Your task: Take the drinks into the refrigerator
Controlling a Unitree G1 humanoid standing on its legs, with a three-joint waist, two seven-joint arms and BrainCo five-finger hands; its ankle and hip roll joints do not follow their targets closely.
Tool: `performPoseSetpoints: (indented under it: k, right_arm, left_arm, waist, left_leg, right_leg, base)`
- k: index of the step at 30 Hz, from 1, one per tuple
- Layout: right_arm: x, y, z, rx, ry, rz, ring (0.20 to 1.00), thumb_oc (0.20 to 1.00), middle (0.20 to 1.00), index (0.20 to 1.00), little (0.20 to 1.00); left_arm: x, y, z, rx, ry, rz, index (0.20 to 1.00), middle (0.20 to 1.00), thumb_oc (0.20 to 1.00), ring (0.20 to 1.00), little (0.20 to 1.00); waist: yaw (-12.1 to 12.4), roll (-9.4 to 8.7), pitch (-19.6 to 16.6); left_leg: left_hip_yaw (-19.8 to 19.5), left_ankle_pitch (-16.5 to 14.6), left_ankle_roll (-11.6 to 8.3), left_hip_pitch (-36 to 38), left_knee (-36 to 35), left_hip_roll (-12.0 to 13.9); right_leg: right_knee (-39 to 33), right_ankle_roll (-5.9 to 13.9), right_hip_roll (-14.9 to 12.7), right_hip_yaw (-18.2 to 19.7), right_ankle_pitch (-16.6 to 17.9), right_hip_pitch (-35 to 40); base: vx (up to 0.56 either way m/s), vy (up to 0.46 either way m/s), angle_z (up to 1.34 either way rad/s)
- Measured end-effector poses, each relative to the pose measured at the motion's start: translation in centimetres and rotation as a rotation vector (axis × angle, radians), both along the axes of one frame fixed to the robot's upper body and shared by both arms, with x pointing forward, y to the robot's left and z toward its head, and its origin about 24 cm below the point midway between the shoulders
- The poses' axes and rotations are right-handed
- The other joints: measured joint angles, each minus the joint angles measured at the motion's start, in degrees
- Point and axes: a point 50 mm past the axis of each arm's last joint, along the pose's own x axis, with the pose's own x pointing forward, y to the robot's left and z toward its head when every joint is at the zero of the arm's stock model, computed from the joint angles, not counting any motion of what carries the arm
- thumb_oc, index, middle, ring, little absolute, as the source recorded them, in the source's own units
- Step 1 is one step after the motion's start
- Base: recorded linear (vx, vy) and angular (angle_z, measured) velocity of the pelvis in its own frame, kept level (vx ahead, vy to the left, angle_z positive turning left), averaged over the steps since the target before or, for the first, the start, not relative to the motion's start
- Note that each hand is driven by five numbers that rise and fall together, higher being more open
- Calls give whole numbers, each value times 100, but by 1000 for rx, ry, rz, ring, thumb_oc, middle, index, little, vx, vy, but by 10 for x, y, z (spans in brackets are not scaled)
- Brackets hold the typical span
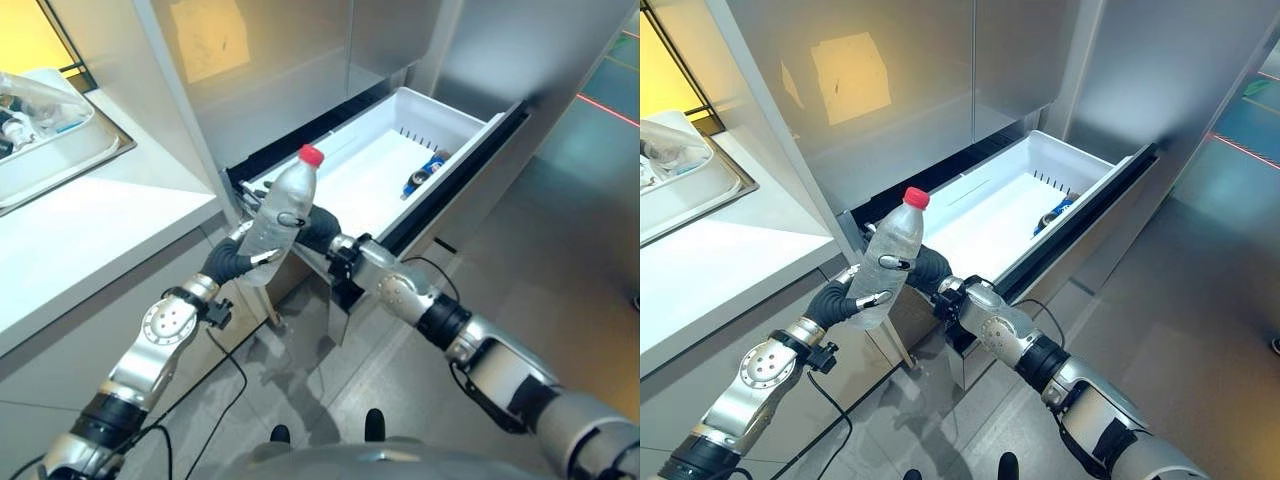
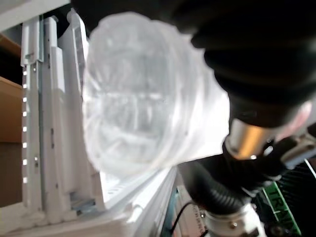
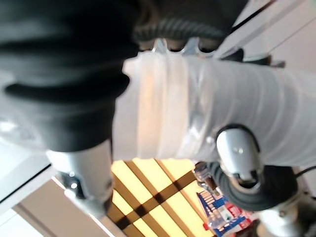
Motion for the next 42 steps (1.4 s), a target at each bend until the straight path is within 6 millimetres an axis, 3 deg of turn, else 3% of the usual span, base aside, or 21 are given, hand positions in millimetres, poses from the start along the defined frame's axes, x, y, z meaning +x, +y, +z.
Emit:
performPoseSetpoints:
  k: [5, 6, 7, 25, 27, 35, 40, 42]
  right_arm:
    - [0, 0, 0, -4, -5, 1, 1000, 1000, 1000, 1000, 1000]
    - [0, 0, 0, -4, -5, 1, 555, 555, 555, 555, 555]
    - [0, 0, 0, -3, -5, 1, 200, 200, 200, 200, 200]
    - [1, -1, 2, 10, -16, -13, 200, 200, 200, 200, 200]
    - [1, -1, 2, 10, -17, -13, 200, 200, 200, 200, 200]
    - [-1, -2, 1, 22, -8, -16, 200, 200, 200, 200, 200]
    - [-7, -15, -2, 42, 1, -43, 200, 200, 200, 200, 200]
    - [-8, -20, 3, 45, -21, -43, 200, 200, 200, 200, 200]
  left_arm:
    - [0, 0, 0, 3, -1, 0, 200, 200, 200, 200, 200]
    - [0, 0, 0, 6, -2, -1, 200, 200, 200, 200, 200]
    - [0, 0, 0, 8, -3, 0, 200, 200, 200, 200, 200]
    - [0, 0, 0, 1, -8, 8, 200, 200, 200, 200, 200]
    - [0, 0, 0, 2, -7, 5, 1000, 1000, 1000, 1000, 1000]
    - [0, -1, 0, -10, -3, 3, 1000, 1000, 1000, 1000, 1000]
    - [-3, -8, -4, -59, 11, -21, 1000, 1000, 1000, 1000, 1000]
    - [-1, -11, -12, -265, 57, -16, 1000, 1000, 1000, 1000, 1000]
  waist:
    - [-1, 2, 0]
    - [-1, 2, 0]
    - [1, 3, 0]
    - [2, 21, -8]
    - [2, 22, -8]
    - [1, 30, -11]
    - [2, 45, -4]
    - [-4, 76, -23]
  left_leg:
    - [-4, 4, -1, 7, 0, 1]
    - [-5, 5, -2, 8, 0, 1]
    - [-8, 9, -3, 7, 0, 1]
    - [-26, 21, -6, 42, 1, -1]
    - [-24, 21, -6, 60, 1, -2]
    - [-19, 22, -5, 88, 1, -3]
    - [-16, 21, -4, 86, 0, -13]
    - [2, 19, -1, 79, -1, -15]
  right_leg:
    - [0, 0, -1, -5, 0, 10]
    - [0, 0, -1, -6, 0, 11]
    - [0, 0, -2, -8, 0, 12]
    - [1, -2, -6, -28, 1, 59]
    - [1, -2, -6, -28, 1, 77]
    - [2, -3, -7, -23, 2, 100]
    - [2, -1, -15, -19, 2, 97]
    - [3, 0, -20, -4, 1, 80]
  base:
    - [0, 0, 0]
    - [0, 0, 0]
    - [0, 0, 0]
    - [0, 0, 0]
    - [0, 0, 0]
    - [0, 0, 0]
    - [0, 0, 0]
    - [1, 3, -2]
